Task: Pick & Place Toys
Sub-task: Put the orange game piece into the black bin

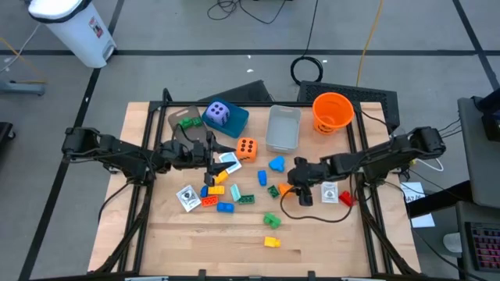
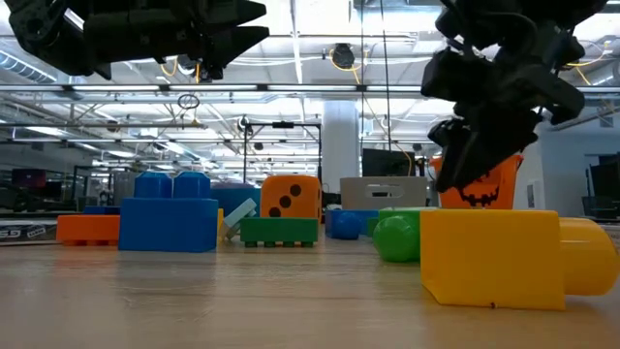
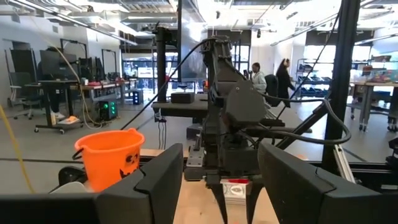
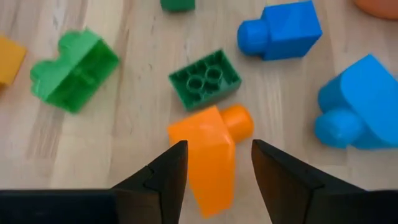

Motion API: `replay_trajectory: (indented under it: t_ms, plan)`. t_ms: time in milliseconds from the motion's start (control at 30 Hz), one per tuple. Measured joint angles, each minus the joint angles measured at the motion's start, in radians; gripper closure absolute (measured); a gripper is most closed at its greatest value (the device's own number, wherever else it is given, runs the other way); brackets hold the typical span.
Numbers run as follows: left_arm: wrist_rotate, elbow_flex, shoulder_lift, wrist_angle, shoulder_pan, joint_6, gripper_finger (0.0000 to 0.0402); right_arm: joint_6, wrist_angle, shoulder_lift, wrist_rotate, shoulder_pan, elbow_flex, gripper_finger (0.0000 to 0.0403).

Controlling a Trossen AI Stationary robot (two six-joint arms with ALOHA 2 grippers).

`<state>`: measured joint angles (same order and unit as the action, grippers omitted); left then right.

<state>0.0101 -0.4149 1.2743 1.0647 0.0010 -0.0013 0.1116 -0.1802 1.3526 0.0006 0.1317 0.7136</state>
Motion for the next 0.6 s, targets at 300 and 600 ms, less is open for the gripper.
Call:
replay_trajectory:
  t_ms: [300, 600]
  plan:
    - [0.001, 0.000, 0.000, -0.023, 0.012, -0.007, 0.0188, -0.071, -0.020, 0.000, -0.007, -0.012, 0.000, 0.0301]
    - [0.000, 0.000, 0.000, -0.026, 0.012, -0.003, 0.0188, 0.017, -0.012, 0.000, -0.088, -0.007, 0.000, 0.0320]
